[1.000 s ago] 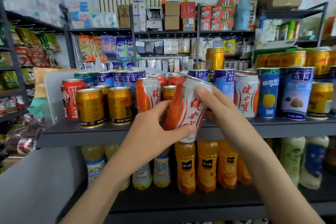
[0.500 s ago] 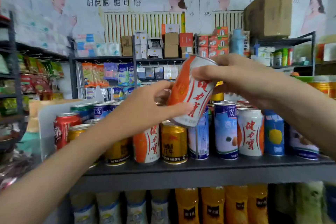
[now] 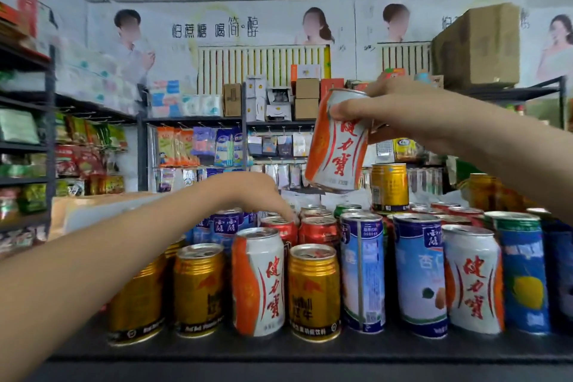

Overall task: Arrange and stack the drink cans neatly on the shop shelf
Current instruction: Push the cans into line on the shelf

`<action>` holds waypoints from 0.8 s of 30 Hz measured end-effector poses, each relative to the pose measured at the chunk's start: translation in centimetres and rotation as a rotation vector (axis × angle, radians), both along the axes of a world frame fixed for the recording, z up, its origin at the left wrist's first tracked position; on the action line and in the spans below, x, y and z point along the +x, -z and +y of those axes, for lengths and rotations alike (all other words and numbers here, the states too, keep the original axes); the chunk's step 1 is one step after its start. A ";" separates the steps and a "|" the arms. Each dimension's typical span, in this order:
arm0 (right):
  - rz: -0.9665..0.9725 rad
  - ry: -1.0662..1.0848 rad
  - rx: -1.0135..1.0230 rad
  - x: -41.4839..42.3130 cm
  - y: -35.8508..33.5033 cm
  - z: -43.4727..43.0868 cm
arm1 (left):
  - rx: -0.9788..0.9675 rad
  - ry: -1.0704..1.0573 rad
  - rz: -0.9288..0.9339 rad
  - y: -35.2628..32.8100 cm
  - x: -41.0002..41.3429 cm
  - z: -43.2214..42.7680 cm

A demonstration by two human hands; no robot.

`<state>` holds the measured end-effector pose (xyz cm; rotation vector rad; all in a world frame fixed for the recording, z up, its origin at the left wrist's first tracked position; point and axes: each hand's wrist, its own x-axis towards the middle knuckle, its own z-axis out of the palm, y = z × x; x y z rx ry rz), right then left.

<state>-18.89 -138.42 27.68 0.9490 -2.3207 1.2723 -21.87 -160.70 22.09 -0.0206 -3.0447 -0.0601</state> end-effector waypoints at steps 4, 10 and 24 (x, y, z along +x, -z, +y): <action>-0.010 0.009 0.024 -1.8 -0.1 -0.7 | -0.025 -0.015 -0.119 0.3 -1.3 0.7; -0.062 0.035 0.067 -4.0 -0.1 -1.4 | 0.032 -0.019 -0.203 0.7 -2.9 1.4; -0.119 0.067 -0.082 -5.6 -0.6 -1.7 | 0.406 0.037 0.105 -6.5 0.0 -1.4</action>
